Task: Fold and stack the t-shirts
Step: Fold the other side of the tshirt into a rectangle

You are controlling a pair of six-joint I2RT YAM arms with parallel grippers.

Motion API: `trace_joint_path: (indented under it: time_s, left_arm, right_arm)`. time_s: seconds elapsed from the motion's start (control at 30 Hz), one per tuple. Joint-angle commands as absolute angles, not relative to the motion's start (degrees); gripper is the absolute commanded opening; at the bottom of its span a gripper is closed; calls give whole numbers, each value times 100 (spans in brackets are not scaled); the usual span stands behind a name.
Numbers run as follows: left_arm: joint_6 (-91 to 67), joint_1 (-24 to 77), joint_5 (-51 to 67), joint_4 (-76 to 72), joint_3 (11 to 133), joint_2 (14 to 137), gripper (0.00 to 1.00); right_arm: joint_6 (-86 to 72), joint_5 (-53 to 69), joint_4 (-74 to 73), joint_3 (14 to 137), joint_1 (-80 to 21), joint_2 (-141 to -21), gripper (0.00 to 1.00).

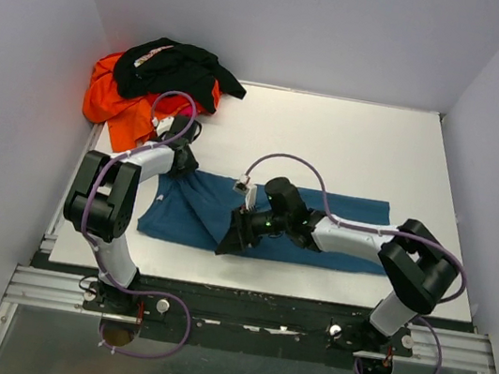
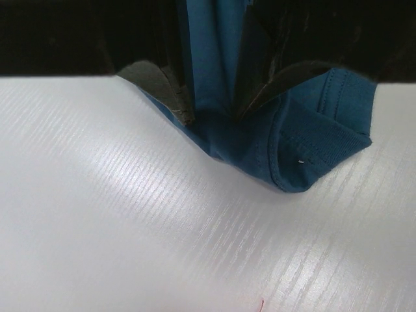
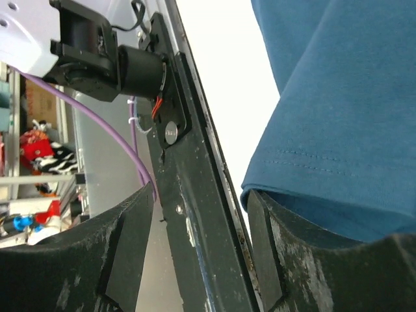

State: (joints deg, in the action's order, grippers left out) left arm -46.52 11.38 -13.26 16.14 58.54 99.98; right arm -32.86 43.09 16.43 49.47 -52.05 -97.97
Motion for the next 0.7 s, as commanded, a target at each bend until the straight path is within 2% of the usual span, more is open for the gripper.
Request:
trace_joint_path:
  time_s: [0.0, 0.4, 0.53, 0.67]
  left_arm:
    - [-4509, 1099, -1600, 1626, 5854, 9827, 45]
    - [-4456, 1239, -1749, 1696, 5537, 9045, 46]
    - [-4412, 1406, -1635, 1766, 5432, 8772, 46]
    - [-4473, 1626, -1600, 1705, 5151, 8561, 46]
  right_arm:
    - [-2857, 3878, 881, 4904, -5212, -9203, 67]
    - [-3006, 2286, 220, 5738, -5212, -9413, 68]
    - [-3041, 2916, 299, 6108, -5255, -9921, 67]
    - [-3032, 3032, 343, 6240, -5738, -10274, 67]
